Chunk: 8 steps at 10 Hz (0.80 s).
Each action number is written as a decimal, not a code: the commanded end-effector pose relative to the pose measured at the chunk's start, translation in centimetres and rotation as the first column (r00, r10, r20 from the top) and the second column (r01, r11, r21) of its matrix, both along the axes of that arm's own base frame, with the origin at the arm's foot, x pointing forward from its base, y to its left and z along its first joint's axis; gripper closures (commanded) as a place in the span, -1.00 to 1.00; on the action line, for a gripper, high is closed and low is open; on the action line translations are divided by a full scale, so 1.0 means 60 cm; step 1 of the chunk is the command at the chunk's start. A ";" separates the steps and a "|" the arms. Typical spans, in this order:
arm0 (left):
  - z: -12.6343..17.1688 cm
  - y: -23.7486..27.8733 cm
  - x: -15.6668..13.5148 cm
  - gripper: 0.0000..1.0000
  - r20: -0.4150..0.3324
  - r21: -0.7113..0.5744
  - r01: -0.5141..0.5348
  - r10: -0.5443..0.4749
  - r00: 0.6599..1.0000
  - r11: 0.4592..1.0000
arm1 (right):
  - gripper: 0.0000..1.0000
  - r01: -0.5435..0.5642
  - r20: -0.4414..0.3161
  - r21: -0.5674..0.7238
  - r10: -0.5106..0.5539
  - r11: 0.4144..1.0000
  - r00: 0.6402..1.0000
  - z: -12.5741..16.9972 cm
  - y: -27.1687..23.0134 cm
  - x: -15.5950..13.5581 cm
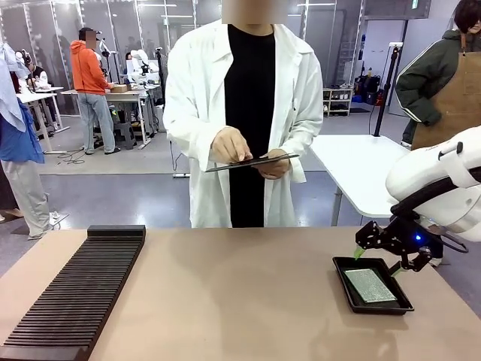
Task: Inspect the PCB.
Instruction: Place the Blank PCB in the ESD tray.
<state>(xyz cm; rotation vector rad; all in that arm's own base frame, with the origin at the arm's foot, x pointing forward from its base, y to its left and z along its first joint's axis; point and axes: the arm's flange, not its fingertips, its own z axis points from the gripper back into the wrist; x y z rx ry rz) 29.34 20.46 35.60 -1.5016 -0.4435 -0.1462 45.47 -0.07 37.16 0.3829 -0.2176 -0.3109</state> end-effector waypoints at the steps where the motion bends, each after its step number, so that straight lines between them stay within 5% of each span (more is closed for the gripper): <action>1: 0.008 0.001 -0.002 -1.00 -0.019 0.006 0.000 0.000 1.000 1.000 | -1.00 0.000 -0.005 0.000 0.000 1.000 1.000 -0.001 -0.002 -0.001; 8: 0.008 0.001 -0.002 -1.00 -0.019 0.006 0.000 0.000 1.000 1.000 | -1.00 0.000 -0.005 0.000 0.000 1.000 1.000 -0.001 -0.002 -0.001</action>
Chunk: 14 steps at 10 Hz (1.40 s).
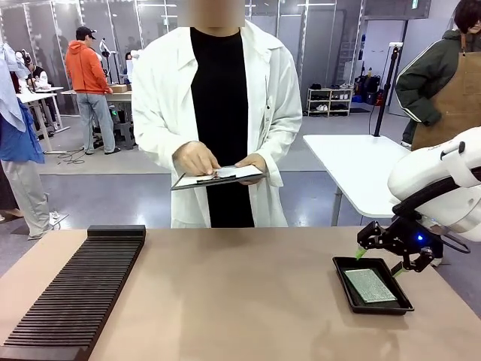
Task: Inspect the PCB.
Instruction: Place the Blank PCB in the ESD tray.
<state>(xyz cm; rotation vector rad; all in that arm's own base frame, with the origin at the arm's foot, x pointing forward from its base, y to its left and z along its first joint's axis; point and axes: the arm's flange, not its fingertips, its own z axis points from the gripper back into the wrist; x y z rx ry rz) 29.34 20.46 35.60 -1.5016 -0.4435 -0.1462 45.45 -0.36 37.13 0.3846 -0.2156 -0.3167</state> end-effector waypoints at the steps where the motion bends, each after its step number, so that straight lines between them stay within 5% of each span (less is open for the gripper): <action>1: 0.008 0.001 -0.002 -1.00 -0.019 0.006 0.000 0.000 1.000 1.000 | -1.00 -0.005 -0.002 -0.002 0.005 1.000 1.000 0.000 0.002 0.000; 6: 0.008 0.001 -0.002 -1.00 -0.019 0.006 0.000 0.000 1.000 1.000 | -1.00 0.000 0.000 0.000 0.000 1.000 1.000 0.000 0.000 0.000; 8: 0.008 0.001 -0.002 -1.00 -0.019 0.006 0.000 0.000 1.000 1.000 | -1.00 -0.087 -0.014 0.144 0.090 0.986 0.996 0.091 -0.023 -0.053; 10: 0.008 0.001 -0.002 -1.00 -0.019 0.006 0.000 0.000 1.000 1.000 | -1.00 -0.162 0.005 0.303 0.168 0.939 0.986 0.151 -0.056 -0.114; 14: 0.008 0.001 -0.002 -1.00 -0.019 0.006 0.000 0.000 1.000 1.000 | -1.00 -0.321 0.096 0.561 0.325 0.763 0.941 0.179 -0.177 -0.229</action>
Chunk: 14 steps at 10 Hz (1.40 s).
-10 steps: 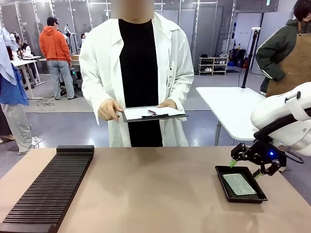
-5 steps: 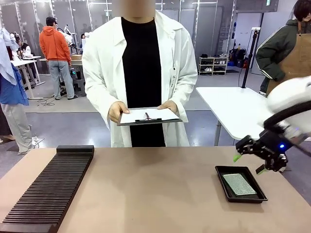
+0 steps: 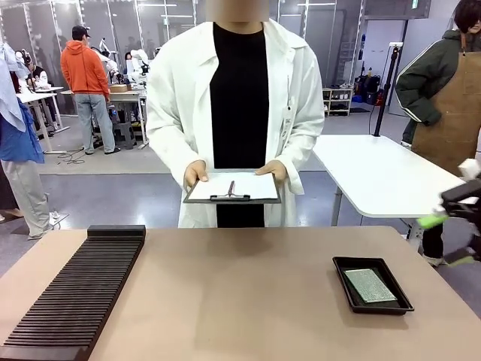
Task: Inspect the PCB.
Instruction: Place the Blank PCB in the ESD tray.
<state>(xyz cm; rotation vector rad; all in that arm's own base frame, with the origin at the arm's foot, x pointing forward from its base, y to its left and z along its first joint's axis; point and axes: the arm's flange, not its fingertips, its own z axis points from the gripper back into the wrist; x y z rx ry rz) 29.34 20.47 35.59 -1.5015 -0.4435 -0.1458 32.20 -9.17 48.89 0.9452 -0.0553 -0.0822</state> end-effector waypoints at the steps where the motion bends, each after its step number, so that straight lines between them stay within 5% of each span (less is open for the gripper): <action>1: 0.008 0.001 -0.002 -1.00 -0.019 0.006 0.001 -0.001 1.000 1.000 | -1.00 -0.070 0.030 0.135 0.066 0.988 0.997 -0.029 -0.058 -0.031; 4: 0.008 0.001 -0.002 -1.00 -0.019 0.006 0.001 -0.001 1.000 1.000 | -1.00 -0.049 0.110 0.303 0.016 0.952 0.994 -0.090 -0.093 -0.085; 7: 0.008 0.001 -0.002 -1.00 -0.019 0.006 0.001 -0.001 1.000 1.000 | -1.00 -0.043 0.185 0.360 -0.026 0.932 0.982 -0.119 -0.086 -0.090; 14: 0.008 0.001 -0.002 -1.00 -0.019 0.006 0.001 -0.001 1.000 1.000 | -1.00 -0.025 0.133 0.338 -0.021 0.941 0.991 -0.112 -0.095 -0.093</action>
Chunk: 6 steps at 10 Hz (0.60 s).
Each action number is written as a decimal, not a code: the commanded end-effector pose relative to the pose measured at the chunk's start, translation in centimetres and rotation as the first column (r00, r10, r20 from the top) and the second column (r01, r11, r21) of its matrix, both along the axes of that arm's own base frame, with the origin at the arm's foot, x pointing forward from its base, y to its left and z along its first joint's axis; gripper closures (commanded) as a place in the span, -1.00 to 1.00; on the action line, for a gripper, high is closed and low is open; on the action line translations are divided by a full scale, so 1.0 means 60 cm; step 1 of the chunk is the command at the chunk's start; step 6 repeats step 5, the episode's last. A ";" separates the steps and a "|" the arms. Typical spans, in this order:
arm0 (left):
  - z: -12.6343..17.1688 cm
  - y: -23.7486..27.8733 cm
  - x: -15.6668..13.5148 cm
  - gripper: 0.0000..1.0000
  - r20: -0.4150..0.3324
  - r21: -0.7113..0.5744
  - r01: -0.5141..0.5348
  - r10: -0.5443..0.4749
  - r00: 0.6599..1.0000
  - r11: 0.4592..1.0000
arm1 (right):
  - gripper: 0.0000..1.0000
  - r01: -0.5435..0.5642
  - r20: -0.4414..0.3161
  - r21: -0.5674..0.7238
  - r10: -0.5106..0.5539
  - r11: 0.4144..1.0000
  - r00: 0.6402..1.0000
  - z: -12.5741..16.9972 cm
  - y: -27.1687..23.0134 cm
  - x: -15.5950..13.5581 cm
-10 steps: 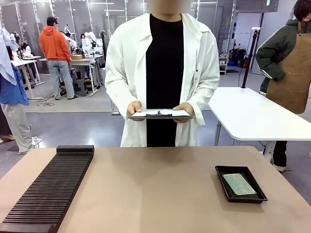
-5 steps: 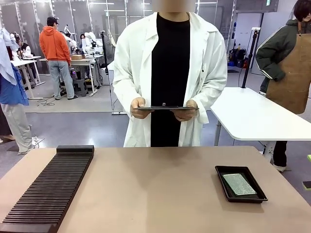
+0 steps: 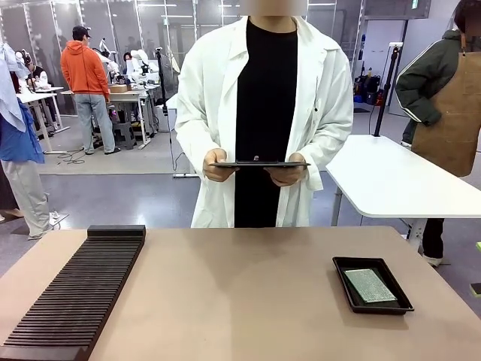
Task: Inspect the PCB.
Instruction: Place the Blank PCB in the ESD tray.
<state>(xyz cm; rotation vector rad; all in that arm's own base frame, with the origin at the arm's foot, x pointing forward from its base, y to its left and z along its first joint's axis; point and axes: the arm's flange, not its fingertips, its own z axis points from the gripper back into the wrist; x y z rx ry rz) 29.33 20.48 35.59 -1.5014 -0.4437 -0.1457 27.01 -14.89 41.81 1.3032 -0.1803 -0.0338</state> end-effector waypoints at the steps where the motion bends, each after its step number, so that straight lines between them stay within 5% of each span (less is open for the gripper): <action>1: 0.008 0.000 -0.002 -1.00 -0.019 0.006 0.001 -0.001 1.000 1.000 | -1.00 -0.012 -0.004 -0.008 0.012 1.000 1.000 0.006 0.000 -0.007; 6: 0.008 0.000 -0.002 -1.00 -0.019 0.006 0.001 -0.001 1.000 1.000 | -1.00 -0.012 -0.004 -0.008 0.012 1.000 1.000 0.006 0.000 -0.007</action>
